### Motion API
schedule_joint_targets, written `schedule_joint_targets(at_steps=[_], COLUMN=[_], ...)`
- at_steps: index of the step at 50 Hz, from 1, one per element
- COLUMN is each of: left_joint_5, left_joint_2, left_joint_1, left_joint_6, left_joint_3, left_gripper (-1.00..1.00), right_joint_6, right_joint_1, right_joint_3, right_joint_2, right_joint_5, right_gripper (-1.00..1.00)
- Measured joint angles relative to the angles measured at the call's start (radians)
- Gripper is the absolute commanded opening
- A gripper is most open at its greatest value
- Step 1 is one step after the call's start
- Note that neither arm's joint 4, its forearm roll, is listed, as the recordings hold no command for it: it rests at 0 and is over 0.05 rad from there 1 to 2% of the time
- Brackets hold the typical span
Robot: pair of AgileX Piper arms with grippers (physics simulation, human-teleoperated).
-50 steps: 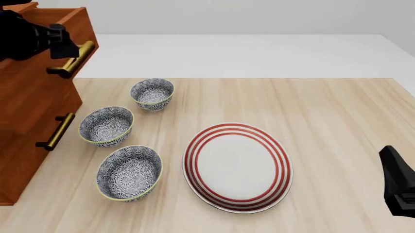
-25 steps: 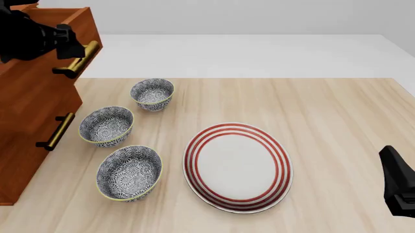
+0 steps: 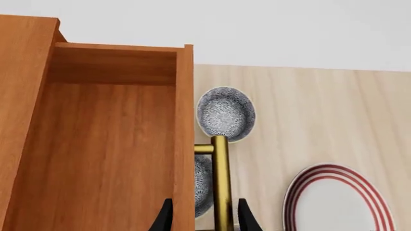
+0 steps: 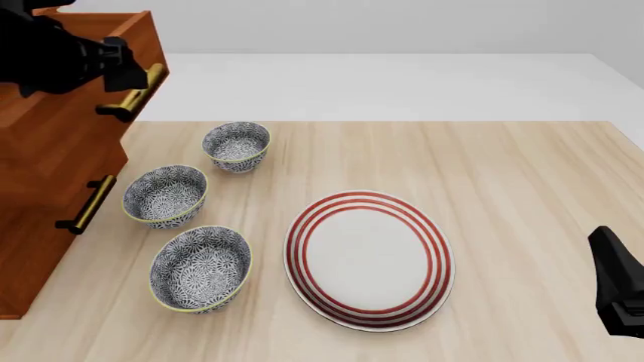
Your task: Open the top drawer of the cabinet.
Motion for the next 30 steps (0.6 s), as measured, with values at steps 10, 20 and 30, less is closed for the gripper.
schedule_joint_targets(at_steps=[10,20,30], left_joint_5=[0.000,-0.004,-0.004], left_joint_2=[0.002,0.003,0.004], left_joint_1=[-0.013,-0.028,-0.038], left_joint_6=[-0.005,-0.020,-0.035], left_joint_3=[-0.002,-0.002,-0.003], left_gripper=[1.00,1.00,1.00], right_joint_6=[0.000,0.000,0.000], right_joint_1=[0.000,0.000,0.000], right_joint_3=[0.000,0.000,0.000], right_joint_2=[0.000,0.000,0.000], right_joint_5=[0.000,0.000,0.000], right_gripper=[1.00,1.00,1.00])
